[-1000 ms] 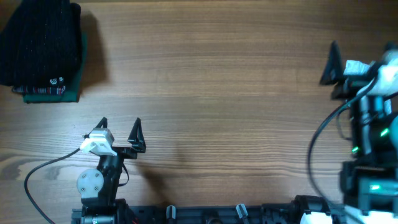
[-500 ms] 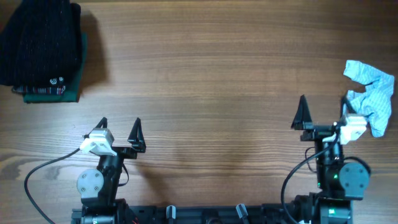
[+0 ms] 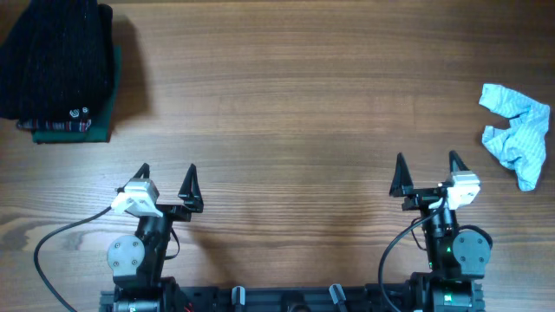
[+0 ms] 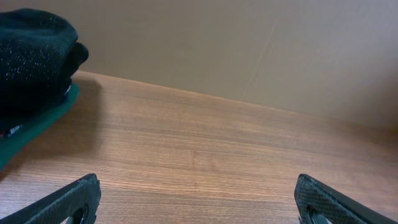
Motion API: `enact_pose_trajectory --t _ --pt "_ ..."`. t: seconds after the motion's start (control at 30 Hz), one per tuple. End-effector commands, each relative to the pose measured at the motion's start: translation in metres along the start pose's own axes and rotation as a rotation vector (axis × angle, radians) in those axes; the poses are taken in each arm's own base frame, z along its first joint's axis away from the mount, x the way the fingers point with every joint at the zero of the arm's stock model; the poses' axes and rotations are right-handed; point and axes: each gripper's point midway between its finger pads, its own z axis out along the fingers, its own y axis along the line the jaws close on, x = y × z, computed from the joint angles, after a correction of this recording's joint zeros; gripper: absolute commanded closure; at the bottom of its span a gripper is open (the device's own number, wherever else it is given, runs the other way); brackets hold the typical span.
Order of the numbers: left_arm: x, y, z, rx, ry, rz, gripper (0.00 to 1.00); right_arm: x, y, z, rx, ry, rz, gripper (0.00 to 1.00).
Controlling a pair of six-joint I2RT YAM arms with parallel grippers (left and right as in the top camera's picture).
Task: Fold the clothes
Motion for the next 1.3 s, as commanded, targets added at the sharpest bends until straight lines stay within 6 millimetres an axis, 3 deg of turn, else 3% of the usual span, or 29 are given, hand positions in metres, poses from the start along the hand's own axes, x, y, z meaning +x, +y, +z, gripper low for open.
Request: enact_pose_trajectory --t 0.0,1.27 --pt "0.0011 -0.0006 -0.0003 0.009 -0.001 -0.006 0.00 0.0063 0.0065 -0.0033 -0.035 0.012 -0.056 0.00" --pt "0.0011 -0.0006 -0.0003 0.009 -0.001 -0.005 0.00 0.0076 0.0033 -0.0050 -0.016 0.015 -0.080 0.00"
